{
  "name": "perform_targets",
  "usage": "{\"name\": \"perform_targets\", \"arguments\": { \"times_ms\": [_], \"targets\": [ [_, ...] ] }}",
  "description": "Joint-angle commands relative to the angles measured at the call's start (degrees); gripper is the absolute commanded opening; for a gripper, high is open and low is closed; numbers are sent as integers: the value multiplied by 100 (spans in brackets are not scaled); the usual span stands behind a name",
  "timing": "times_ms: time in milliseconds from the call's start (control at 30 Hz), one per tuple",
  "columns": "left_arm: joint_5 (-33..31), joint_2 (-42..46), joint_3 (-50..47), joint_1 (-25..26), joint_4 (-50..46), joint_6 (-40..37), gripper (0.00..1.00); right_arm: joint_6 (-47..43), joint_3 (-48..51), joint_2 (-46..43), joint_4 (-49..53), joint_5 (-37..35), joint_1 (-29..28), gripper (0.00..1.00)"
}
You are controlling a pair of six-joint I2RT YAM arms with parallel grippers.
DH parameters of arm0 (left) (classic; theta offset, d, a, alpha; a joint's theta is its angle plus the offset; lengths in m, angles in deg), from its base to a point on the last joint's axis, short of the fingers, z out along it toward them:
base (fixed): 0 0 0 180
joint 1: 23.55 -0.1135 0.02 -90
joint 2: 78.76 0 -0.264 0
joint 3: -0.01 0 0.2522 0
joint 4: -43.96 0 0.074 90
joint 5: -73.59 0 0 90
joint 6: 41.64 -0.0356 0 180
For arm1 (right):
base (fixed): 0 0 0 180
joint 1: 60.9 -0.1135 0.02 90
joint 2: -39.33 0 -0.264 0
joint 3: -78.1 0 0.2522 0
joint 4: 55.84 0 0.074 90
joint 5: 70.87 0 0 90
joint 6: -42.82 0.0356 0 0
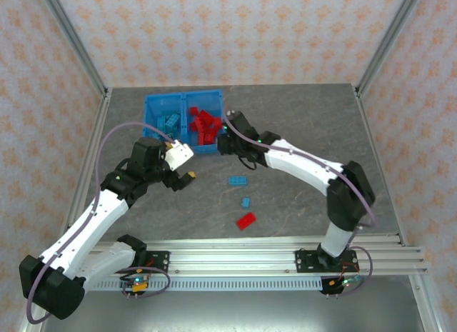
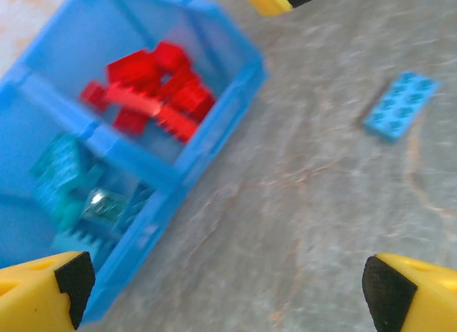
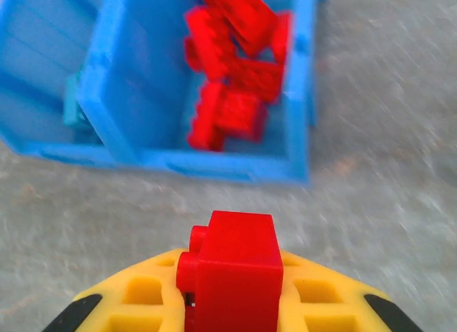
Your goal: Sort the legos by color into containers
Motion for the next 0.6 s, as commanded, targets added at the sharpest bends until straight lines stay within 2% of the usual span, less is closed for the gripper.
{"name": "perform_targets", "arguments": {
  "times_ms": [0,167,300,367,467,567],
  "targets": [
    [-1231,181,45,-59,199,305,100,-176,-845,920,-234,-129,-5,20],
    [-1434,338,-16,-87,249,296,100,-596,-2732,2408,257,-736,21,20],
    [-1386,352,-3,-145,243,277,100,-893,-4194,3500,599,-1373,138,20],
    [-1325,352,-3,-190,266,282,100,-1012,-5278,4137,921,-1654,256,20],
    [-1260,332,0,-228,275,281,100,-1524,-6480,4944,1020,-2089,376,20],
    [-1206,322,4,-262,276,271,100,-2072,-7013,5360,709,-2106,460,22]
  ]
}}
